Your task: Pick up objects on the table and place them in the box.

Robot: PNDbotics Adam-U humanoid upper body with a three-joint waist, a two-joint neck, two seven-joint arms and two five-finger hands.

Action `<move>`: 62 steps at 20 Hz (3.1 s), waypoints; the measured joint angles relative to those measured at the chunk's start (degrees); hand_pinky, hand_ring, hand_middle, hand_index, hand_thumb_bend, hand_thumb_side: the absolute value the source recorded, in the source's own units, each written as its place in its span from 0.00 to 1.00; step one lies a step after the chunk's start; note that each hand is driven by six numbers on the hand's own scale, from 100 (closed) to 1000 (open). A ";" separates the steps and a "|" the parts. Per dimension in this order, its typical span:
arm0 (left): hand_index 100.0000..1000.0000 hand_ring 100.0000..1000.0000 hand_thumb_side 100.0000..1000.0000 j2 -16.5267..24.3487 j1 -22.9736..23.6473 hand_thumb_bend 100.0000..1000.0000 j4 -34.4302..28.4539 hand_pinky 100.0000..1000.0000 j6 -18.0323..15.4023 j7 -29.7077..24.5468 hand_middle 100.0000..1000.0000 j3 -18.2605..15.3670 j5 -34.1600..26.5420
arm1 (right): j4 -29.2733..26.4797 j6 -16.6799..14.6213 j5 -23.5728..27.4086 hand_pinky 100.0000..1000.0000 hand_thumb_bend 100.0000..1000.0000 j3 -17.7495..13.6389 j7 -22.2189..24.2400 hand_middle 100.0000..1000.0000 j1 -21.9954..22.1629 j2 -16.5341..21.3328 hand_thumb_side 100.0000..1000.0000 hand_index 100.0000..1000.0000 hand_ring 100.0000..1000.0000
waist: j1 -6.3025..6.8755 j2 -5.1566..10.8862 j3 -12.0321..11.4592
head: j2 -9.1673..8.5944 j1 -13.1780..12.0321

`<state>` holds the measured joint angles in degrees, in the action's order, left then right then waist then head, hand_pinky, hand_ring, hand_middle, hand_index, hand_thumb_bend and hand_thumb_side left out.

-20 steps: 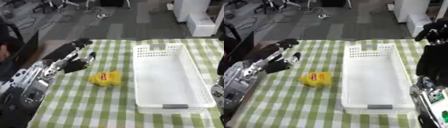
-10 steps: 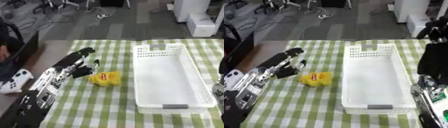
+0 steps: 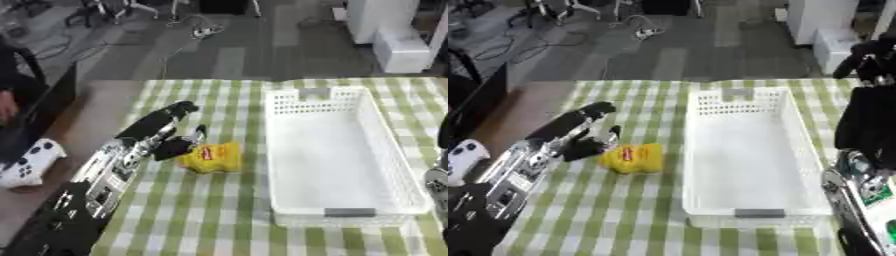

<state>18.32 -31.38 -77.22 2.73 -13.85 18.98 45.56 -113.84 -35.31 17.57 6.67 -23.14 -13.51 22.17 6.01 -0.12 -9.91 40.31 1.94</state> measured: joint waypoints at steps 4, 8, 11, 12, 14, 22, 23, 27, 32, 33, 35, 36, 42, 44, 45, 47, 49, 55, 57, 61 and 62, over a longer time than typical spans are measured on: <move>1.00 0.91 1.00 -0.69 -0.32 0.00 0.75 1.00 -0.14 0.07 1.00 0.14 0.10 | 0.00 -0.05 0.03 0.23 0.00 0.02 0.08 0.49 -0.13 -0.01 0.75 0.61 0.45 | 0.00 0.00 0.10 | 0.01 -0.01; 1.00 0.91 1.00 -1.17 -0.39 0.00 1.42 1.00 -0.53 0.04 1.00 0.38 0.28 | 0.00 -0.10 0.03 0.23 0.00 0.02 0.14 0.49 -0.29 -0.01 0.76 0.61 0.45 | 0.00 0.00 0.24 | 0.42 -0.01; 1.00 0.91 1.00 -1.25 -0.42 0.00 1.80 1.00 -0.77 0.07 1.00 0.61 0.34 | 0.00 -0.10 0.04 0.23 0.00 0.03 0.14 0.49 -0.44 -0.01 0.75 0.61 0.45 | 0.00 0.00 0.26 | 0.51 -0.01; 1.00 0.91 1.00 -1.27 -0.42 0.00 1.95 1.00 -0.84 0.08 1.00 0.70 0.40 | 0.00 -0.10 0.04 0.23 0.00 0.03 0.14 0.49 -0.45 -0.02 0.75 0.61 0.45 | 0.00 -0.01 0.28 | 0.51 -0.02; 1.00 0.92 1.00 -1.49 -0.42 0.00 2.39 1.00 -0.95 -0.02 1.00 0.72 0.66 | 0.00 -0.10 0.07 0.23 0.00 0.03 0.14 0.49 -0.46 -0.02 0.75 0.61 0.45 | 0.00 -0.01 0.34 | 0.52 -0.05; 1.00 0.95 1.00 -3.21 -0.31 0.00 6.55 1.00 -1.22 0.24 1.00 0.75 2.48 | 0.00 -0.10 0.12 0.23 0.00 0.03 0.15 0.49 -0.81 -0.03 0.75 0.61 0.45 | 0.01 -0.12 0.58 | 0.53 -0.45; 1.00 0.95 1.00 -3.29 -0.27 0.00 6.96 1.00 -1.34 0.36 1.00 0.75 2.66 | 0.00 -0.10 0.12 0.23 0.00 0.03 0.15 0.49 -0.92 -0.03 0.75 0.61 0.45 | 0.01 -0.15 0.60 | 0.61 -0.46; 1.00 0.96 1.00 -3.75 0.14 0.00 8.14 1.00 -1.78 0.78 1.00 0.75 3.16 | 0.00 -0.09 0.12 0.23 0.00 0.03 0.14 0.49 -0.96 -0.04 0.75 0.61 0.45 | 0.01 -0.24 0.61 | 0.96 -0.46; 1.00 0.99 1.00 -3.79 0.14 0.00 8.79 1.00 -2.13 0.92 1.00 0.76 3.46 | 0.00 -0.02 0.12 0.23 0.00 0.03 0.08 0.49 -0.96 -0.04 0.75 0.61 0.45 | 0.01 -0.25 0.64 | 0.97 -0.46; 1.00 0.99 1.00 -3.79 0.15 0.00 8.81 1.00 -2.18 0.94 1.00 0.76 3.48 | 0.00 -0.01 0.12 0.23 0.00 0.03 0.07 0.49 -0.97 -0.04 0.75 0.61 0.45 | 0.01 -0.25 0.64 | 0.97 -0.46; 1.00 1.00 1.00 -3.79 0.15 0.00 8.83 1.00 -2.28 0.95 1.00 0.76 3.48 | 0.00 0.01 0.12 0.23 0.00 0.03 0.05 0.49 -1.00 -0.04 0.75 0.61 0.45 | 0.01 -0.25 0.70 | 0.97 -0.46; 1.00 1.00 1.00 -3.79 0.15 0.00 8.87 1.00 -2.33 0.91 1.00 0.76 3.49 | 0.00 0.05 0.12 0.23 0.00 0.03 0.01 0.49 -1.02 -0.05 0.75 0.61 0.45 | 0.01 -0.25 0.80 | 0.97 -0.47; 1.00 1.00 1.00 -4.27 0.16 0.00 10.08 1.00 -2.86 0.68 1.00 0.76 3.73 | 0.00 0.16 0.35 0.24 0.00 0.03 0.07 0.49 -1.56 -0.43 0.75 0.61 0.45 | 0.01 -0.50 1.42 | 0.98 -1.00; 1.00 1.00 1.00 -4.28 0.16 0.00 10.66 1.00 -3.07 0.64 1.00 0.74 3.85 | 0.00 0.25 0.50 0.24 0.00 0.03 0.14 0.49 -1.83 -0.52 0.75 0.61 0.45 | 0.01 -0.66 1.65 | 1.04 -1.03; 1.00 1.00 1.00 -4.29 0.16 0.00 10.95 1.00 -3.22 0.71 1.00 0.74 3.90 | 0.00 0.28 0.55 0.24 0.00 0.03 0.16 0.49 -1.98 -0.52 0.75 0.61 0.45 | 0.01 -0.67 1.71 | 1.18 -1.03; 1.00 1.00 1.00 -4.29 0.16 0.00 11.43 1.00 -3.39 0.85 1.00 0.73 4.14 | 0.00 0.29 0.57 0.24 0.00 0.03 0.17 0.49 -2.04 -0.54 0.75 0.61 0.45 | 0.00 -0.74 1.79 | 1.45 -1.03; 1.00 1.00 1.00 -4.30 0.16 0.00 11.92 1.00 -3.58 1.02 1.00 0.72 4.36 | 0.00 0.30 0.59 0.24 0.00 0.03 0.17 0.49 -2.14 -0.55 0.75 0.61 0.45 | -0.01 -0.88 1.99 | 1.50 -1.03; 1.00 1.00 1.00 -4.32 0.19 0.00 13.10 1.00 -4.24 1.29 1.00 0.70 5.37 | 0.00 0.86 0.78 0.24 0.00 -0.02 -0.90 0.49 -2.24 -0.56 0.76 0.60 0.45 | -0.04 -0.98 2.08 | 1.77 -1.03; 1.00 1.00 1.00 -4.33 0.19 0.00 13.49 1.00 -4.37 1.26 1.00 0.69 5.44 | 0.00 1.22 0.79 0.24 0.00 -0.23 -2.04 0.49 -2.26 -0.56 0.77 0.60 0.45 | -0.07 -1.00 2.24 | 1.96 -1.03; 1.00 1.00 1.00 -4.56 0.16 0.00 14.10 1.00 -4.74 1.22 1.00 0.65 5.81 | 0.00 1.95 0.70 0.25 0.00 -0.36 -4.59 0.49 -2.29 -0.56 0.77 0.60 0.45 | -0.08 -1.02 2.35 | 2.01 -1.03; 1.00 1.00 1.00 -4.67 0.15 0.00 14.19 1.00 -4.77 1.20 1.00 0.63 5.83 | 0.00 2.09 0.58 0.25 0.00 -0.36 -5.11 0.49 -2.29 -0.56 0.77 0.60 0.45 | -0.08 -1.02 2.36 | 2.02 -1.03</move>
<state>13.65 -31.23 -63.04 -2.04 -12.64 19.61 51.39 -113.84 -33.23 18.14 6.30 -28.26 -15.80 21.60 5.93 -1.14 -7.55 42.33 0.92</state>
